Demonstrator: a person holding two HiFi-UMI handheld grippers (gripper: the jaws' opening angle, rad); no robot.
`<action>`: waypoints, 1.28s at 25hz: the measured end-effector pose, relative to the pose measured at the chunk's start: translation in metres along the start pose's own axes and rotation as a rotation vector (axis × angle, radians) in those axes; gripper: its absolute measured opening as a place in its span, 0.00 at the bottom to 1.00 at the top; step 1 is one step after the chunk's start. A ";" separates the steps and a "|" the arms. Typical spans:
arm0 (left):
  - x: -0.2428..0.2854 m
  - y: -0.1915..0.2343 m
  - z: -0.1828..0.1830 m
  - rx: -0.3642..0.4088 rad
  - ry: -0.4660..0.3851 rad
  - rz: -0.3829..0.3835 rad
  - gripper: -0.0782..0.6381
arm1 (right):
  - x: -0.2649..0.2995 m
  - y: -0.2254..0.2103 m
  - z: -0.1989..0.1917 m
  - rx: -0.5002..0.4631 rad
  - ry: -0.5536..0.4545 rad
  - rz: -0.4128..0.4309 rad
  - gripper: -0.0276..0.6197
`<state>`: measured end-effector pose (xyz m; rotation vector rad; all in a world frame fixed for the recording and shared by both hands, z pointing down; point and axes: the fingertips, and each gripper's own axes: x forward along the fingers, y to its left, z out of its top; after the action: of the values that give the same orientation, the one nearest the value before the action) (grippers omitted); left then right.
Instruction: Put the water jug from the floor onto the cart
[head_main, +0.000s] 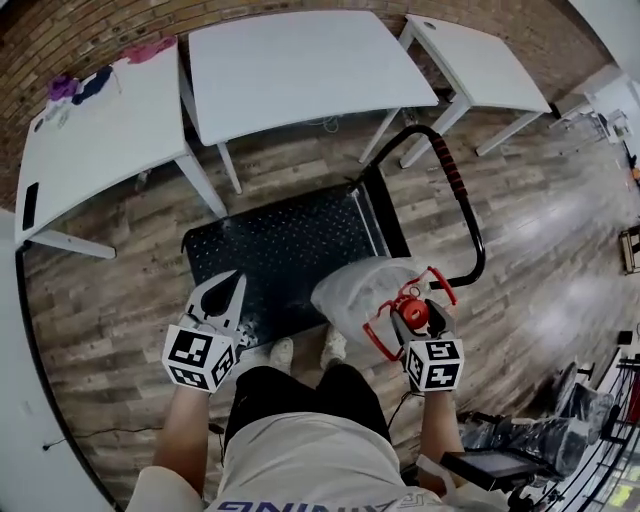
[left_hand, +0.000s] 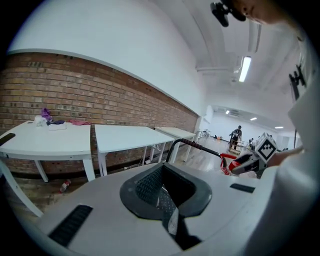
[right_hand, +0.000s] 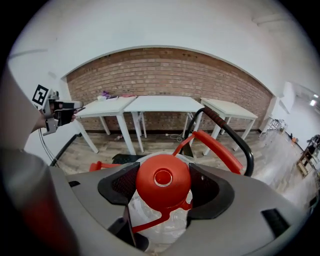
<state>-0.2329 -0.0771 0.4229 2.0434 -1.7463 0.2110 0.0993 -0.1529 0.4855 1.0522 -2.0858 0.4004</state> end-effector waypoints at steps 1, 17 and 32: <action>-0.001 0.002 0.001 -0.005 0.001 0.015 0.11 | 0.007 0.004 0.009 -0.019 -0.009 0.022 0.52; 0.008 -0.020 0.030 -0.012 0.018 0.323 0.11 | 0.158 0.032 0.111 -0.249 -0.050 0.360 0.52; -0.024 0.003 0.006 -0.110 0.053 0.471 0.11 | 0.299 0.032 0.167 -0.333 0.002 0.338 0.52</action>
<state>-0.2410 -0.0580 0.4089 1.5112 -2.1306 0.2999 -0.1199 -0.3934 0.5972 0.5066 -2.2353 0.2048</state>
